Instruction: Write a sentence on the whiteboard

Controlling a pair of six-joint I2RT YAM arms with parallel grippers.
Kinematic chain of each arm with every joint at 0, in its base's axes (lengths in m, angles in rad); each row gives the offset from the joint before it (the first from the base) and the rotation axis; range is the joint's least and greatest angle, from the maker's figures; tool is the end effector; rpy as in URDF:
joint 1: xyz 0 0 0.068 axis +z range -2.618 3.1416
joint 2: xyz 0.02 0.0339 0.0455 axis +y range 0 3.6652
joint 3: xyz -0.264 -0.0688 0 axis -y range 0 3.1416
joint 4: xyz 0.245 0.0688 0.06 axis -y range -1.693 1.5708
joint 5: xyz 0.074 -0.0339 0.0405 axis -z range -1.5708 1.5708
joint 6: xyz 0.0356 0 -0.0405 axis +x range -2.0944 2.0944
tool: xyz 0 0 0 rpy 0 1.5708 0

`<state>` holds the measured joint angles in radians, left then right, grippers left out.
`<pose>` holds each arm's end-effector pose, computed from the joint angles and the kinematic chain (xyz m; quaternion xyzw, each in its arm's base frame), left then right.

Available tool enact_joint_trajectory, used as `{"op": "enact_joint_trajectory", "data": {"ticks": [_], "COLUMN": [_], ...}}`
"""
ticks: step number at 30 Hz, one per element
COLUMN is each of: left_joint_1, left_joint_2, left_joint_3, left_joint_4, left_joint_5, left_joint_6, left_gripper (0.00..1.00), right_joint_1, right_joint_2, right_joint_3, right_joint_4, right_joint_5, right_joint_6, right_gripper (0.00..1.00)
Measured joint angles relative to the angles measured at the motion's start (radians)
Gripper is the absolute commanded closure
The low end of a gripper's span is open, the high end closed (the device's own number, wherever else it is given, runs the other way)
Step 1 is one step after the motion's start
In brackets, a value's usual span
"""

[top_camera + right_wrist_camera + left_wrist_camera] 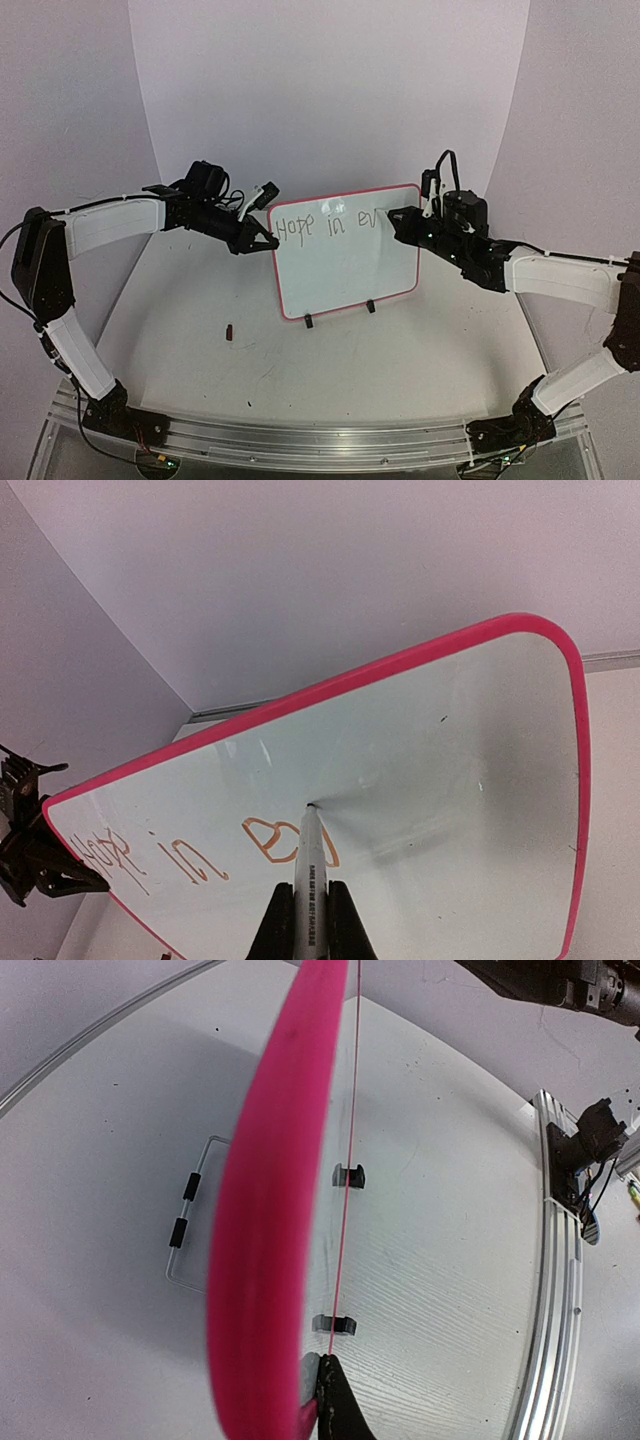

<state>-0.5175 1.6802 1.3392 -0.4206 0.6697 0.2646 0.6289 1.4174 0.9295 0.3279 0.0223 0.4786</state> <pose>0.3137 -0.2040 0.2802 0.4505 0.7534 -0.3466 0.3307 0.2693 0.1949 0.2951 -0.0500 0.7597 0.3337 0.5559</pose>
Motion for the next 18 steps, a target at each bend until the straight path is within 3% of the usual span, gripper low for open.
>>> {"op": "enact_joint_trajectory", "data": {"ticks": [9, 18], "left_joint_1": [-0.001, -0.001], "left_joint_2": [0.0, 0.0], "left_joint_3": [0.0, 0.0], "left_joint_4": [-0.001, -0.002], "left_joint_5": [0.0, 0.0], "left_joint_6": [0.002, 0.005], "left_gripper": [1.0, 1.0], "right_joint_1": [0.0, -0.001], "right_joint_2": [-0.014, -0.135], "right_joint_3": [-0.001, -0.042], "right_joint_4": [-0.01, -0.049], "right_joint_5": [-0.01, -0.041], "right_joint_6": [0.0, -0.004], "right_gripper": [1.0, 1.0]}}
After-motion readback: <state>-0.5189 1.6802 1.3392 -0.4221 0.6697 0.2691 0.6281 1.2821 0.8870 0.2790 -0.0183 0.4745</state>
